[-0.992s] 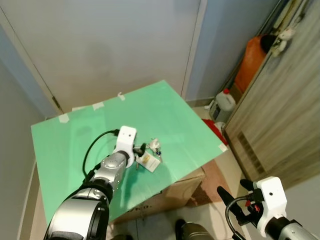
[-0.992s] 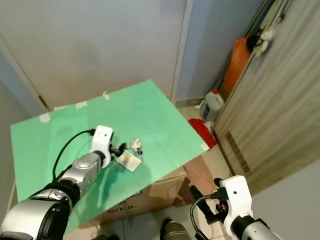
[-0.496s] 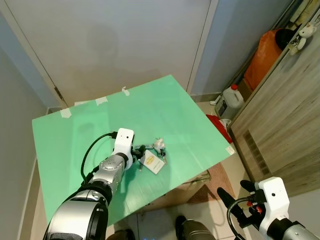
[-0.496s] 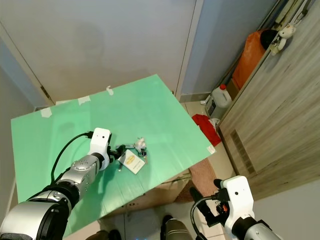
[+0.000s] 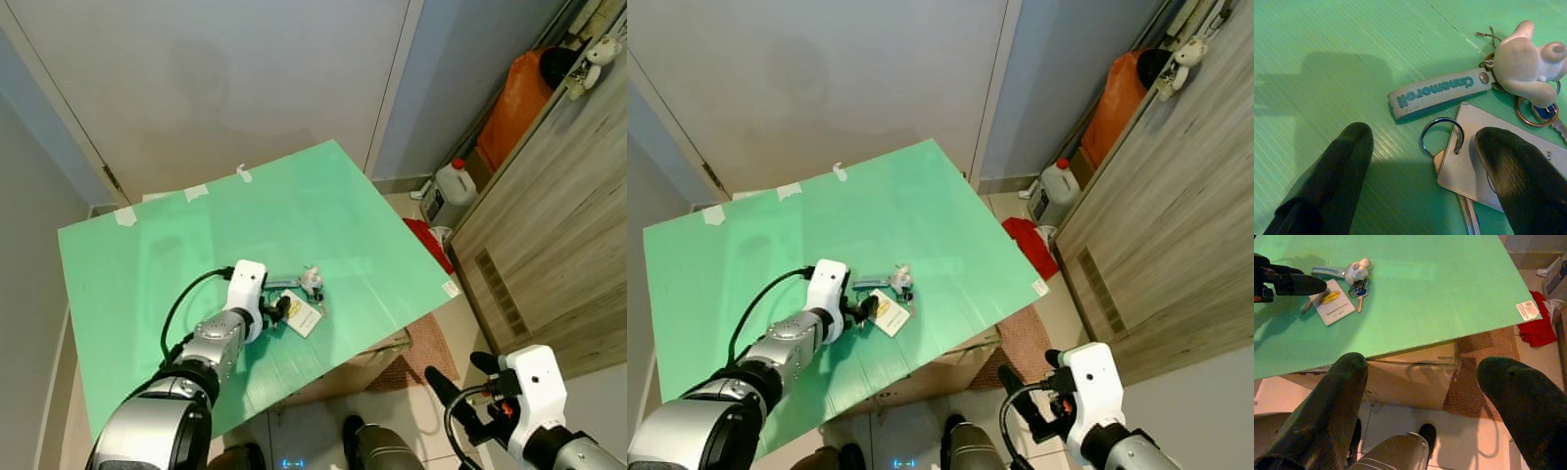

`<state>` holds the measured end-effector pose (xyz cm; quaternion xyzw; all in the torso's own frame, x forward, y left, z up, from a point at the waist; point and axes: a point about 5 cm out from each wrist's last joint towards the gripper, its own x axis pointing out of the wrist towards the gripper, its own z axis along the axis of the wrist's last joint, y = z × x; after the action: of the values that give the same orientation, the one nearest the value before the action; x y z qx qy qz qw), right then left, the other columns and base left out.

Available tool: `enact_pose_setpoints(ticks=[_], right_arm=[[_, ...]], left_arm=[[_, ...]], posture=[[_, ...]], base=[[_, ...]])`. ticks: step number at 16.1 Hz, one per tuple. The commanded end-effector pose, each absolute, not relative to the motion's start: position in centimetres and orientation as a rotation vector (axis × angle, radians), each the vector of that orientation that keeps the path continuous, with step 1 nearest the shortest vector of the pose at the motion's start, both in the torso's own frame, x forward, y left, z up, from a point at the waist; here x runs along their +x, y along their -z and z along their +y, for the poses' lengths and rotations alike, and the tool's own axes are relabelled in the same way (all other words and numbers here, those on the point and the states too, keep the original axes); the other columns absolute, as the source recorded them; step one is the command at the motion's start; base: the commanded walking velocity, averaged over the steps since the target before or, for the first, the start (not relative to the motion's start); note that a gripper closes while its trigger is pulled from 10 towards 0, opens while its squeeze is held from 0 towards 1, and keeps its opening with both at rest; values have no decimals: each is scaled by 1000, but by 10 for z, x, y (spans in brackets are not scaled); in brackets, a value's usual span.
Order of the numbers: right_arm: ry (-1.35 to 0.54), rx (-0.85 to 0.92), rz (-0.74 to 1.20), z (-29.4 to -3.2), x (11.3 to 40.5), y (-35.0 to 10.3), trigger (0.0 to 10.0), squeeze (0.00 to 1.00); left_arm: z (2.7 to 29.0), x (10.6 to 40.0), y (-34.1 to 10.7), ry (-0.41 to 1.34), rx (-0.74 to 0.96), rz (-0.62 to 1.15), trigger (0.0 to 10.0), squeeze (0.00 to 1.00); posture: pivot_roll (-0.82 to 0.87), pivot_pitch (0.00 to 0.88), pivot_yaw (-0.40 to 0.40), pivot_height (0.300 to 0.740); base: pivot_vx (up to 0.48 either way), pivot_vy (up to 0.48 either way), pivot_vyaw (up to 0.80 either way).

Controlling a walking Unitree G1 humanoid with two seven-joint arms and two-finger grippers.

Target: Hang keys on a hook

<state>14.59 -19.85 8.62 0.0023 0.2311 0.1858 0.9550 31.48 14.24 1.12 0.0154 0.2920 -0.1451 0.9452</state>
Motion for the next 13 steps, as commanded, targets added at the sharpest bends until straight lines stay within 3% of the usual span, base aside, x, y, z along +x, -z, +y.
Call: enact_pose_setpoints(ticks=[1, 2, 3, 4, 5, 13], right_arm=[[-372, 3, 478, -199, 144, -88, 10000, 0], [-371, 3, 478, -200, 144, -88, 10000, 0], [-369, 2, 479, -201, 145, -88, 10000, 0], [-369, 4, 479, -200, 146, -88, 10000, 0], [-369, 4, 478, -200, 146, -87, 10000, 0], [-374, 14, 443, -192, 164, -84, 10000, 0]], left_arm=[[146, 306, -1, 287, 37, 659, 0, 0], [148, 308, -3, 280, 53, 643, 0, 851], [148, 308, -3, 288, 49, 644, 0, 1000], [147, 307, -3, 293, 38, 651, 0, 196], [146, 307, -2, 296, 28, 655, 0, 0], [142, 308, -5, 362, 77, 605, 0, 0]], posture=[[-377, 201, -24, 740], [-376, 200, -25, 740], [-375, 200, -25, 740], [-373, 202, -25, 740], [-368, 198, -23, 740], [-324, 171, -5, 740]], base=[[0, 0, 0], [0, 0, 0], [0, 0, 0], [0, 0, 0], [0, 0, 0], [0, 0, 0]])
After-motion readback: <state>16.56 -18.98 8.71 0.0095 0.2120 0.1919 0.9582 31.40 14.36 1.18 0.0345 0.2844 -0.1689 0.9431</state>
